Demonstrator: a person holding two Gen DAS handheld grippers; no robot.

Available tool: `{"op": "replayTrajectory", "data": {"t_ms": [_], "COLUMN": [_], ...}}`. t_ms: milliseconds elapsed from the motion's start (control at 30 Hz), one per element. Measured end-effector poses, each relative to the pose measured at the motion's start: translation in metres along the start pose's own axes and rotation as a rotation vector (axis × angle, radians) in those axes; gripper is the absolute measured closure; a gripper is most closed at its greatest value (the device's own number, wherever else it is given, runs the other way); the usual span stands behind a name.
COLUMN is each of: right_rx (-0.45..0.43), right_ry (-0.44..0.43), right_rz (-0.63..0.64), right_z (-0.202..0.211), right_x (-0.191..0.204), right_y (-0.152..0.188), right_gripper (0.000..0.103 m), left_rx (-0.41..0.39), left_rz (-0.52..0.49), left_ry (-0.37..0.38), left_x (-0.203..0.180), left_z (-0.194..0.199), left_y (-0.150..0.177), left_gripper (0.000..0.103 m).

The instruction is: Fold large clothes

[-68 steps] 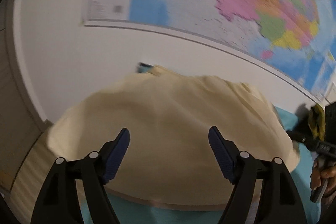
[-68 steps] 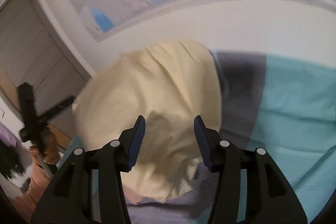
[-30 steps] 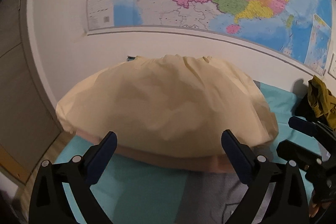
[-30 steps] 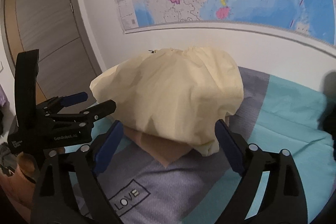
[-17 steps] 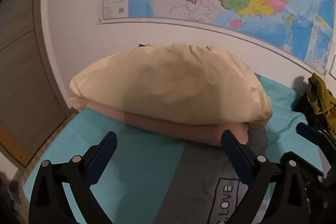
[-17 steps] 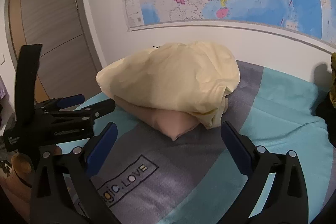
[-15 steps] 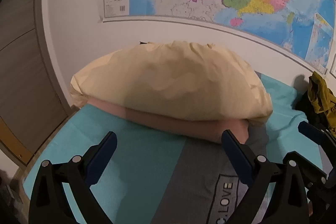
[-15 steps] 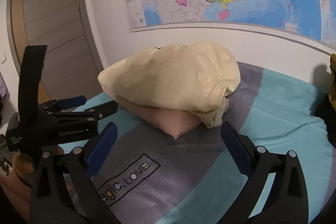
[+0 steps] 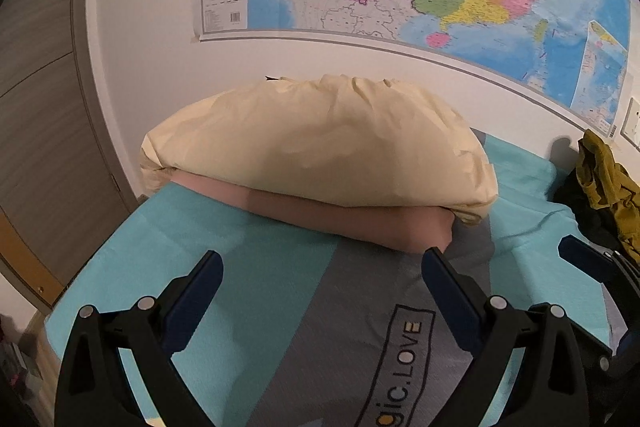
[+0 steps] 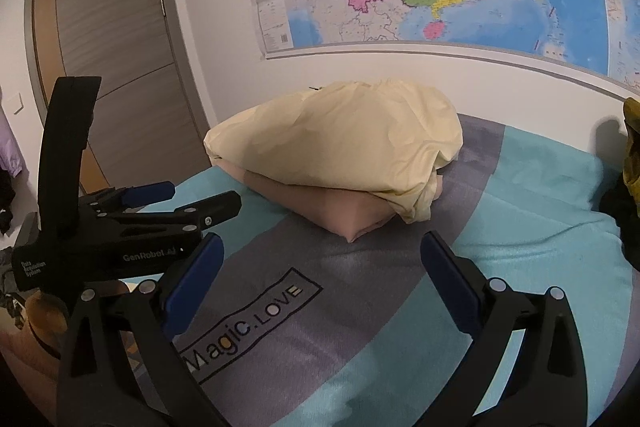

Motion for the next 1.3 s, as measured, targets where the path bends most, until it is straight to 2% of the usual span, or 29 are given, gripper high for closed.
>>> {"op": "replayTrajectory", "data": {"t_ms": [1300], "right_rx": [-0.005], "right_ry": [0.007], "right_rz": [-0.012], "right_z": [0.016], "right_x": [0.002], "right_y": [0.006], "right_gripper": [0.006], "left_rx": [-0.001], "left_rz": [0.007], "left_ry": [0.001], "left_x": [0.001], "left_z": [0.012], "left_y": [0.006], "left_gripper": [0.007]}}
Point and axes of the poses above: each gripper's, at about its wrist camera, not at the fingertips, and z roughly against the way its jaws point, x to its left, y to its underside, the point moved 9 cm from there along -z, roughly the way its jaws point, and after that the axes turned 10 degrees about -x, right-handed, at the moved point
